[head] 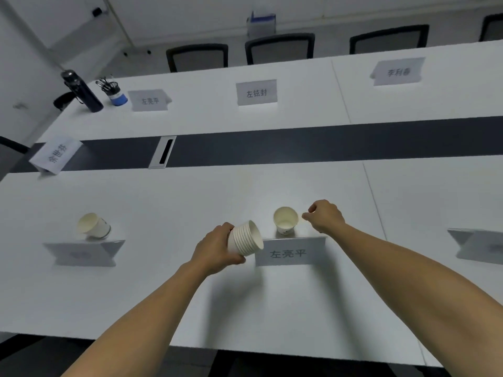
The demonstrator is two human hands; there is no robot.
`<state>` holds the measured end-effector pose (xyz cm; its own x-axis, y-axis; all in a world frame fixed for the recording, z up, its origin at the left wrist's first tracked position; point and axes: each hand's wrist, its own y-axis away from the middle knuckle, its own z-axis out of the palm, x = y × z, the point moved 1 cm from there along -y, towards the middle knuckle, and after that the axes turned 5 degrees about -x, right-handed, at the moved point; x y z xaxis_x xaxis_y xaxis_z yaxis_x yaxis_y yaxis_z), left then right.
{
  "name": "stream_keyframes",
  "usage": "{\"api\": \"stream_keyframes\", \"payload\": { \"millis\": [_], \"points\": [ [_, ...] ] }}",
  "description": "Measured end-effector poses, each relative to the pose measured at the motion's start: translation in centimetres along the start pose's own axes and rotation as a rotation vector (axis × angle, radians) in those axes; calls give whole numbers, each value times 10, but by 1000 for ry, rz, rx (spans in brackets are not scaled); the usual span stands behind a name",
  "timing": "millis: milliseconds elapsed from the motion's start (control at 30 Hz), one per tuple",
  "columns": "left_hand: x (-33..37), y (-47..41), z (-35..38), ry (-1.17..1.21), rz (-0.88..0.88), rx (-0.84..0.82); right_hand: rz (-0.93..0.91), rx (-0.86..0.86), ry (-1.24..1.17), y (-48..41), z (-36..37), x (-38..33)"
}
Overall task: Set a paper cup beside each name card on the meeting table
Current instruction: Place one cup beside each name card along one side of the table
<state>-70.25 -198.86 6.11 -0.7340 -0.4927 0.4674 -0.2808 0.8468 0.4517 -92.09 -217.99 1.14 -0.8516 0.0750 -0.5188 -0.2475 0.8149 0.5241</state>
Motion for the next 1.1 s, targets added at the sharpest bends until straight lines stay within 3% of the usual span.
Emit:
{"api": "stream_keyframes", "payload": {
  "millis": [267,633,833,1100],
  "points": [
    [59,30,27,-85,267,-62,-7,171,144,121,-42,66],
    [211,76,105,-225,572,-109,89,365,132,246,-124,198],
    [309,90,160,-252,616,-80,109,401,56,267,-183,280],
    [415,111,249,-172,591,-83,-6,336,-115,268,-265,370]
  ]
}}
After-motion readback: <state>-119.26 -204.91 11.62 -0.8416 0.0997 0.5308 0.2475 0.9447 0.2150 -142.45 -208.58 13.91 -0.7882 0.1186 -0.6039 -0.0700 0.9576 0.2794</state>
